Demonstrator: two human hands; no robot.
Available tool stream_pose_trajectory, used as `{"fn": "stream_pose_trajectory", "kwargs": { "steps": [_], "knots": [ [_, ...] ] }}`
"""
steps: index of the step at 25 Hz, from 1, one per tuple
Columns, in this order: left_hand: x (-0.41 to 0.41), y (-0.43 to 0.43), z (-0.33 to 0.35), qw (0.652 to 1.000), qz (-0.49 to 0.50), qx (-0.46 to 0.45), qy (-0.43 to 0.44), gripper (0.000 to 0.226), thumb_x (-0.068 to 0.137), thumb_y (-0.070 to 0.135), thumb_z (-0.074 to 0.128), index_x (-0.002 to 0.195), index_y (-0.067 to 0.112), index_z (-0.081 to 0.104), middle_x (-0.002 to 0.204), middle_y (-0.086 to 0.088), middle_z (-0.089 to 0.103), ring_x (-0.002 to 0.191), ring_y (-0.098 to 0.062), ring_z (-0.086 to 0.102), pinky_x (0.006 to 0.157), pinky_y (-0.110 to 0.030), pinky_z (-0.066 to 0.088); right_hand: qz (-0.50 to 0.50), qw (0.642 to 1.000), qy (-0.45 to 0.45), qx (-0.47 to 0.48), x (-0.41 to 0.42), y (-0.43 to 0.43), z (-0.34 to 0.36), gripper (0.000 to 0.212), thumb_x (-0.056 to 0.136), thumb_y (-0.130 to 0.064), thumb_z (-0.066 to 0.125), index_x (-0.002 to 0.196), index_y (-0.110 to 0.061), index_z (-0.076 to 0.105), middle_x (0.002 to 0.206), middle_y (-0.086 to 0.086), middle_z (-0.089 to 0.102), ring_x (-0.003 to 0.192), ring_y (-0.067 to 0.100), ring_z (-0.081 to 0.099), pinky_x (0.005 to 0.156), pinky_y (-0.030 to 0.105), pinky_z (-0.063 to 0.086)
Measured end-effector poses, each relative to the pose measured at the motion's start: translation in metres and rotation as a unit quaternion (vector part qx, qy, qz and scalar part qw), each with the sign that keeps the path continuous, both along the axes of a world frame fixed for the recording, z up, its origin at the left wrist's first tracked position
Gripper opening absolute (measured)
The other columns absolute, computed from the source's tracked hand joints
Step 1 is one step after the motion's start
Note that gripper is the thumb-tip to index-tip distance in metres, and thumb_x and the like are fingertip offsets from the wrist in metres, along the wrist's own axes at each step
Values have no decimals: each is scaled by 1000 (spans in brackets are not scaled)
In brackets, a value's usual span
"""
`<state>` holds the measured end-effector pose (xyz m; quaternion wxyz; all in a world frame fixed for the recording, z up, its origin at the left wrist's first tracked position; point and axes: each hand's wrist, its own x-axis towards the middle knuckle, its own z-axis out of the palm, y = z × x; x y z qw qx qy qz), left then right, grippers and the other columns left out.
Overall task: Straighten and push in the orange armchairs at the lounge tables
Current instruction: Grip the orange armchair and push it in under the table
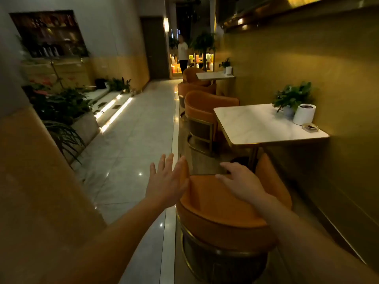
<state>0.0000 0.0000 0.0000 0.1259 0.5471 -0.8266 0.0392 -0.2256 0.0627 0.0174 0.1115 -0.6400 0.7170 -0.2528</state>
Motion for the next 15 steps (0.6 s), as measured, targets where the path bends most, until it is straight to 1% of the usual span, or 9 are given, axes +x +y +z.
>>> {"fn": "stream_pose_trajectory", "kwargs": {
  "steps": [2, 4, 6, 10, 12, 14, 15],
  "knots": [
    [-10, -3, -26, 999, 9, 36, -17, 74, 91, 70, 13, 155, 35, -3, 167, -8, 3, 153, -31, -4, 121, -59, 4, -16, 998, -4, 57, -17, 0, -30, 55, 97, -51, 52, 147, -31, 40, 151, -1, 42, 139, 21, 38, 108, 41, 40],
    [-15, -7, -59, 997, 17, 68, -18, 71, 95, 67, 20, 155, 34, 0, 167, -8, 6, 153, -32, -3, 121, -60, 6, -27, 991, 1, 129, -33, 2, -67, 56, 98, -52, 50, 148, -30, 39, 152, 0, 41, 140, 23, 37, 108, 41, 39],
    [-28, -16, -91, 994, 14, 111, 2, 70, 97, 62, 28, 155, 34, 2, 166, -8, 8, 152, -33, 0, 121, -61, 7, -53, 984, -1, 169, -46, -3, -103, 56, 98, -52, 49, 148, -29, 39, 151, 1, 42, 138, 23, 38, 107, 41, 40],
    [-51, -40, -166, 980, 2, 197, 8, 71, 97, 60, 31, 156, 32, 5, 165, -7, 10, 152, -33, 3, 120, -60, 9, -86, 971, 10, 224, -61, -17, -171, 55, 99, -52, 47, 146, -26, 41, 146, 0, 46, 134, 22, 40, 105, 40, 43],
    [-58, -55, -200, 974, -12, 224, 13, 70, 97, 61, 32, 156, 31, 7, 164, -6, 13, 151, -34, 5, 120, -60, 12, -100, 965, 22, 239, -64, -23, -201, 53, 99, -52, 46, 144, -24, 45, 142, 0, 49, 130, 22, 43, 104, 39, 43],
    [-62, -74, -226, 971, -28, 236, 17, 70, 96, 61, 33, 155, 31, 9, 163, -6, 16, 151, -34, 6, 120, -60, 14, -118, 962, 46, 244, -66, -31, -225, 50, 99, -55, 43, 137, -23, 52, 133, 0, 55, 123, 22, 49, 101, 39, 45],
    [-63, -86, -240, 970, -36, 240, 17, 70, 96, 61, 33, 155, 31, 10, 163, -6, 17, 151, -34, 7, 120, -60, 14, -124, 961, 61, 240, -65, -37, -235, 48, 98, -57, 41, 130, -24, 57, 126, -1, 59, 116, 20, 52, 98, 39, 46]
  ]
}}
